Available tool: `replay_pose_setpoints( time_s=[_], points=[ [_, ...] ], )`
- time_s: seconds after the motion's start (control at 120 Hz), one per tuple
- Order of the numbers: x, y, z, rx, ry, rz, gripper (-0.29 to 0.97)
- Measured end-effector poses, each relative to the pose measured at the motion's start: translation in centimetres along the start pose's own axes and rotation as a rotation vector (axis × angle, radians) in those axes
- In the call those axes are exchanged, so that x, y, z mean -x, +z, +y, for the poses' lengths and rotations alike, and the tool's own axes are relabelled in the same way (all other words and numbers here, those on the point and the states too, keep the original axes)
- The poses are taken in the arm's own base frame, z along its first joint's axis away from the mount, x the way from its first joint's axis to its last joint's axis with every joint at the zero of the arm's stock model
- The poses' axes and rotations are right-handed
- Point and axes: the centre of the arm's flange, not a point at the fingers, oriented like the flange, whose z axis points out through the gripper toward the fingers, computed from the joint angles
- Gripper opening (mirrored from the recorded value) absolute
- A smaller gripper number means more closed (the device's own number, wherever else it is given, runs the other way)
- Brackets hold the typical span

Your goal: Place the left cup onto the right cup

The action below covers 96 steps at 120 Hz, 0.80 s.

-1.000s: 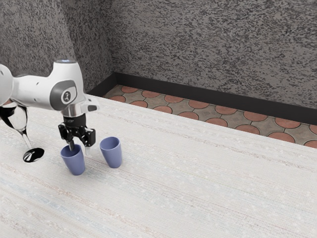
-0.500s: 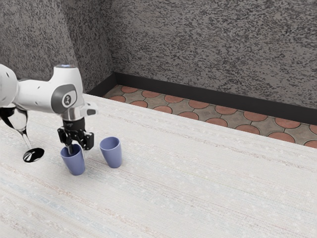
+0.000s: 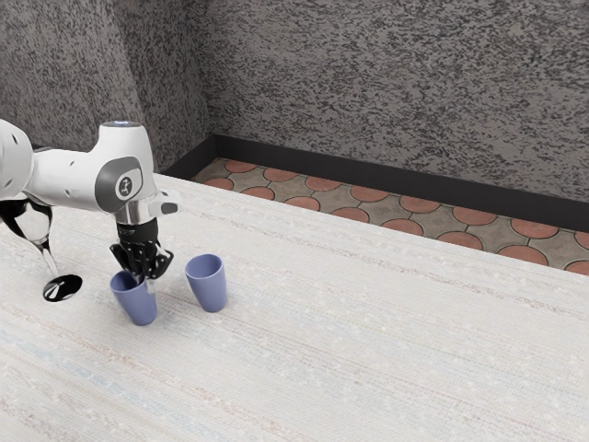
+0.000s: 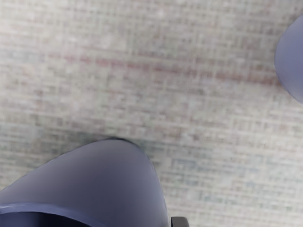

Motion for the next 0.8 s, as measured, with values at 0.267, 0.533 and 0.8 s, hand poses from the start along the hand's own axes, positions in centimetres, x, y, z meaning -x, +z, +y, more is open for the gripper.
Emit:
replay_pose_setpoints(
  time_s=[0.267, 0.533, 0.8],
  points=[
    [0.0, -0.2, 0.0, -0.001, -0.003, 0.003, -0.08],
    [0.8, -2.8, 0.4, -0.003, -0.001, 0.028, -0.10],
    [1.1, -6.5, 2.8, -0.018, 0.037, 0.044, -0.10]
  ],
)
